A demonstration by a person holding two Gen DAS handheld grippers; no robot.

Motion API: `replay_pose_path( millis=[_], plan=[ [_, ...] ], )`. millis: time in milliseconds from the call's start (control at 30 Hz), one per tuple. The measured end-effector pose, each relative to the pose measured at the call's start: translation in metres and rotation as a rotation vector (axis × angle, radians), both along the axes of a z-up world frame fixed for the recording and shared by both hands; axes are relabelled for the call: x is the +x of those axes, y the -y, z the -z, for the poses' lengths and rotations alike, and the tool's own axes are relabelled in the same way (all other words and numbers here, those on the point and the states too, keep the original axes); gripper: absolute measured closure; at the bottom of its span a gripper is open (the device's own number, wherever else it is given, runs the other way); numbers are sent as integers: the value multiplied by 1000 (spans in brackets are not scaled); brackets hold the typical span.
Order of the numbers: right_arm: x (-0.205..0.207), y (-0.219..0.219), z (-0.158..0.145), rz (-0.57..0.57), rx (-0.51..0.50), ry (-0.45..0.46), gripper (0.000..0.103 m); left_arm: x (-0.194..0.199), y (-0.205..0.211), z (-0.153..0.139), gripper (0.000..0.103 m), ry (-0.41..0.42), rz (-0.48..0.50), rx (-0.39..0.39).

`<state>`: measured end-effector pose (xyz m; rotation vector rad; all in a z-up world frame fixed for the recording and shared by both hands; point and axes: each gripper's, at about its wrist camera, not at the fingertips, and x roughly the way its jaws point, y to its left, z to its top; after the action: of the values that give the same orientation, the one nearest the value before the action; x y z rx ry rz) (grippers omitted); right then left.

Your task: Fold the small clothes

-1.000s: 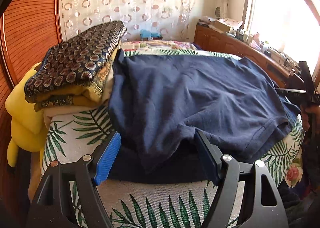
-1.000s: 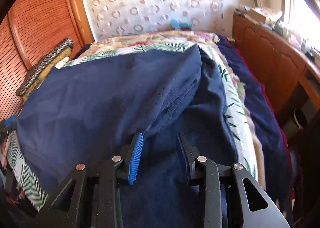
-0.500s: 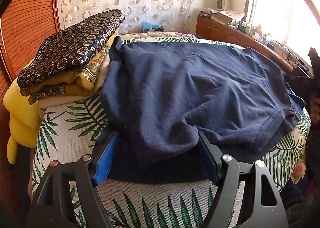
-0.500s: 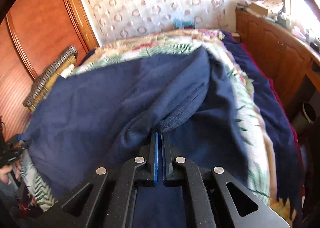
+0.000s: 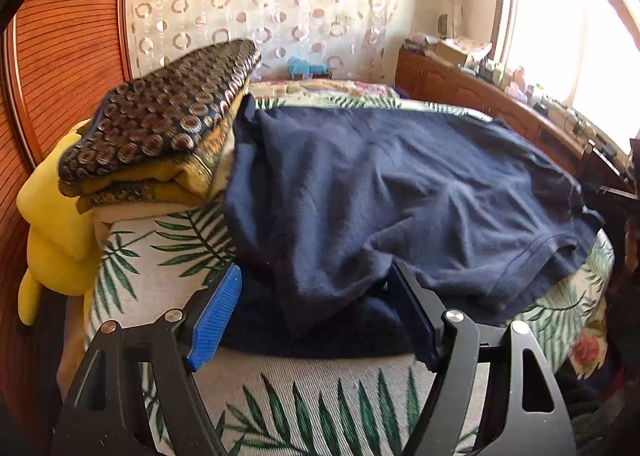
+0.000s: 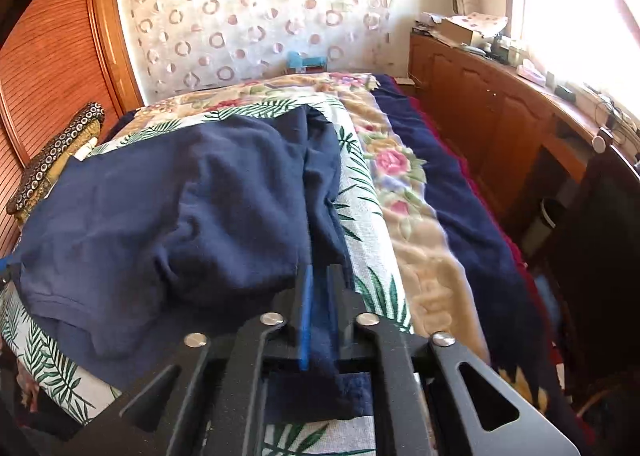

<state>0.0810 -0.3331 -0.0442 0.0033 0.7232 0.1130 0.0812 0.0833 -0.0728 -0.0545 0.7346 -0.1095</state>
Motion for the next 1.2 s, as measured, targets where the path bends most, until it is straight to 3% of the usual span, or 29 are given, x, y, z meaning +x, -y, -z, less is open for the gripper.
replay_pose_path(
  millis=[200,333,500,567,600,633,867,1200],
  plan=[
    [-23,-36,-2,-95,78,25,85,-15,8,-15,27,44,7,-14],
    [-34,-53,8,-184,147,-14,70,-14,14,-16,27,47,10,-17],
    [-26,-72,24,-229,133,-55,70,-12,14,-12,27,41,-1,-15],
    [-22,-76,25,-258,124,-54,76,-11,10,-9,27,37,-16,-24],
    [-17,-78,25,-274,122,-54,96,-11,8,-9,27,37,-25,-27],
    [-14,-79,25,-291,123,-64,100,-10,4,-8,27,39,-40,-29],
    [-36,-64,6,-330,118,-27,101,-7,-15,-6,27,36,-116,-36],
    [-49,-76,0,-329,56,5,100,-2,-16,-3,27,25,-121,-21]
  ],
)
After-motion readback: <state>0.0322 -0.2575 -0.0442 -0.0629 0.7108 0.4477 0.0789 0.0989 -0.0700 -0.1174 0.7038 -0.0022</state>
